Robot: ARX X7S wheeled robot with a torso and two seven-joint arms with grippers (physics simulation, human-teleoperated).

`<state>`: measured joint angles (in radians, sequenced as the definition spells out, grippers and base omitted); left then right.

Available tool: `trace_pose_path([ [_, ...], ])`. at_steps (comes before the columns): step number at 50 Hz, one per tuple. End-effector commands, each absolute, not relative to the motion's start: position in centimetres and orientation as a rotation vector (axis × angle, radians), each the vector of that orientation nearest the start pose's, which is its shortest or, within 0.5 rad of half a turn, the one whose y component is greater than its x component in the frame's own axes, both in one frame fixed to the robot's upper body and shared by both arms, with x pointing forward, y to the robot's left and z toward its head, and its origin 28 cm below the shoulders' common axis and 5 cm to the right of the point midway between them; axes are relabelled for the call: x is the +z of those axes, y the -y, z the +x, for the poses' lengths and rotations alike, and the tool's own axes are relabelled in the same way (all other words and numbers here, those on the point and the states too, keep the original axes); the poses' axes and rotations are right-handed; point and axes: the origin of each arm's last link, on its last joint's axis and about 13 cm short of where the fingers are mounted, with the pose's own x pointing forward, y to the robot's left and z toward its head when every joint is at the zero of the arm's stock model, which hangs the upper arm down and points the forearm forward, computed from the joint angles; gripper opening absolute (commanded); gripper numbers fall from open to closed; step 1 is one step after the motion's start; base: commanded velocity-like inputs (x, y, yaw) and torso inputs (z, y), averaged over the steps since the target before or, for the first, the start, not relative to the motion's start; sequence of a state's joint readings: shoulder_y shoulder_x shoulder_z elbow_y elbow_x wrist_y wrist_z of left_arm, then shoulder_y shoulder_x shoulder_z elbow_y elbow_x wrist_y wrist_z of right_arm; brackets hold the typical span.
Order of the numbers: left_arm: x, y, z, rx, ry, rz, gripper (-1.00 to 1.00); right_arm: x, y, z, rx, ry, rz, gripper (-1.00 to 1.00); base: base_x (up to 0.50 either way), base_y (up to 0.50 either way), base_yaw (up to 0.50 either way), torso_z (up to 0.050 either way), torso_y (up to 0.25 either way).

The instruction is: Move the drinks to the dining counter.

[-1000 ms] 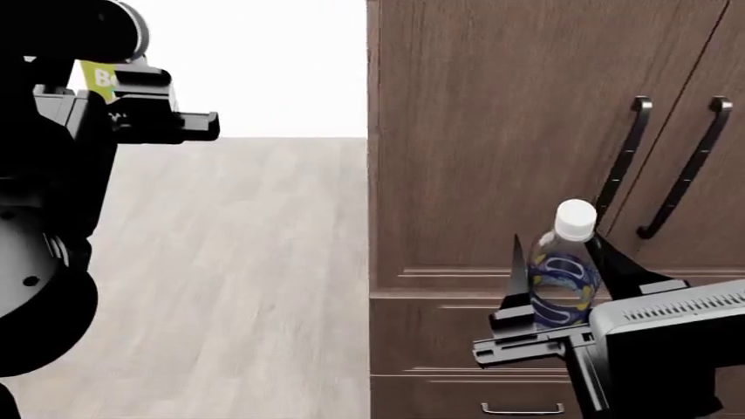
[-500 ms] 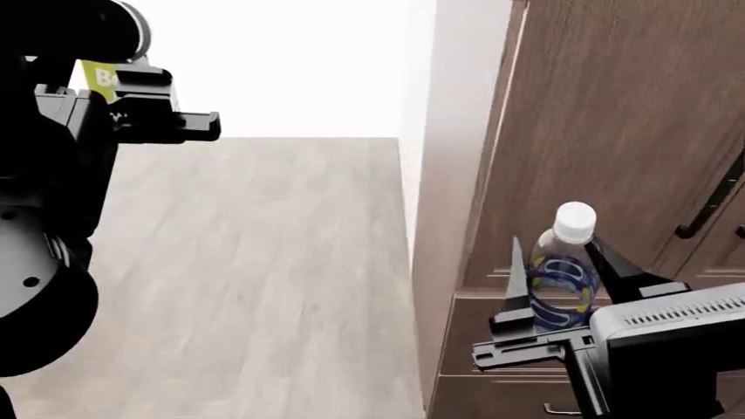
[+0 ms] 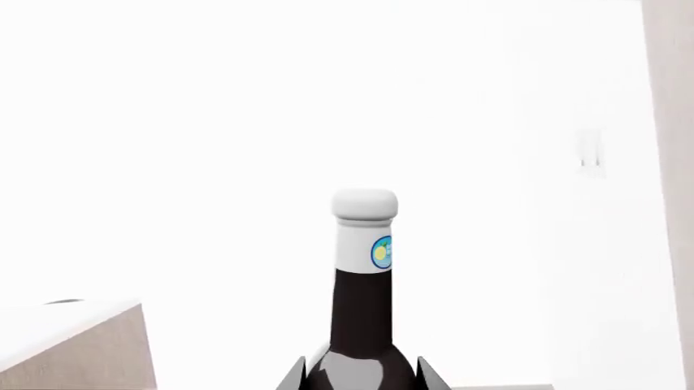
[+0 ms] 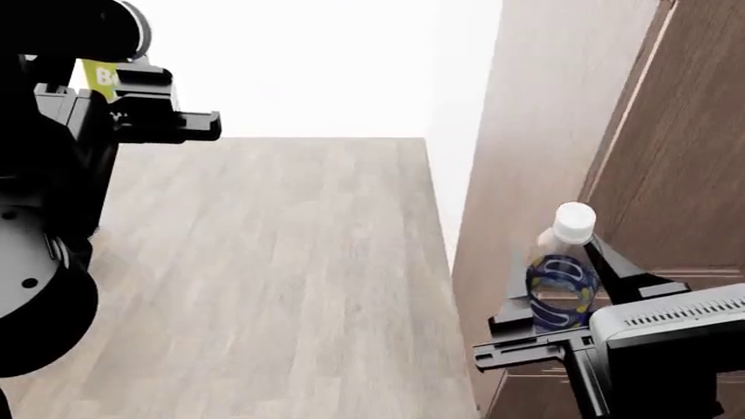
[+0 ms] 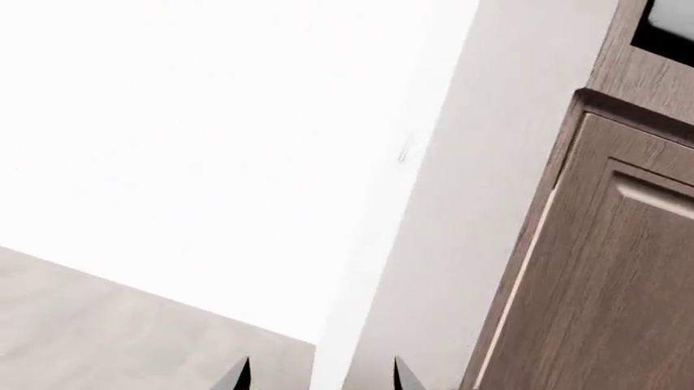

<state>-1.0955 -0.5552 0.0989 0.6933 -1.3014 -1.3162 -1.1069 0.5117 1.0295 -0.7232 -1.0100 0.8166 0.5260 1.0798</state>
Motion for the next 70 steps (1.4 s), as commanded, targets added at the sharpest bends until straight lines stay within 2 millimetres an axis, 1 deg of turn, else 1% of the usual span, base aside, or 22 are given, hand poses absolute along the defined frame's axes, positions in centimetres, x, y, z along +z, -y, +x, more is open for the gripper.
trace_pose_path([
  [1,30.86,-22.74,21.68,0.190,0.292,0.179,-1.00,19.18,11.41,15.23,0.022,0.285,-0.335,-1.00,0.00,0.50,0.00,0.000,0.000],
  [9,31.12,-22.73,21.53,0.189,0.301,0.181,-1.00,19.26,11.39,15.14,0.021,0.289,-0.338,-1.00,0.00,0.50,0.00,0.000,0.001],
  [24,30.92,-22.68,21.32,0.188,0.301,0.181,-1.00,19.00,11.54,14.68,0.009,0.285,-0.339,-1.00,0.00,0.50,0.00,0.001,0.001],
  [45,31.15,-22.53,21.38,0.182,0.305,0.182,-1.00,19.06,11.69,14.52,-0.004,0.285,-0.343,-1.00,0.00,0.50,0.00,0.000,0.001],
  [57,31.67,-22.44,21.14,0.183,0.313,0.189,-1.00,19.10,11.65,14.74,0.005,0.289,-0.341,-1.00,0.00,0.50,0.00,0.001,0.001],
  [65,31.75,-22.44,21.07,0.184,0.316,0.189,-1.00,19.17,11.73,14.65,0.003,0.292,-0.340,-1.00,0.00,0.50,0.00,0.000,0.000],
  [70,31.47,-22.67,20.94,0.188,0.312,0.184,-1.00,19.14,11.61,14.63,0.008,0.289,-0.344,-1.00,0.00,0.50,0.00,0.000,0.002],
])
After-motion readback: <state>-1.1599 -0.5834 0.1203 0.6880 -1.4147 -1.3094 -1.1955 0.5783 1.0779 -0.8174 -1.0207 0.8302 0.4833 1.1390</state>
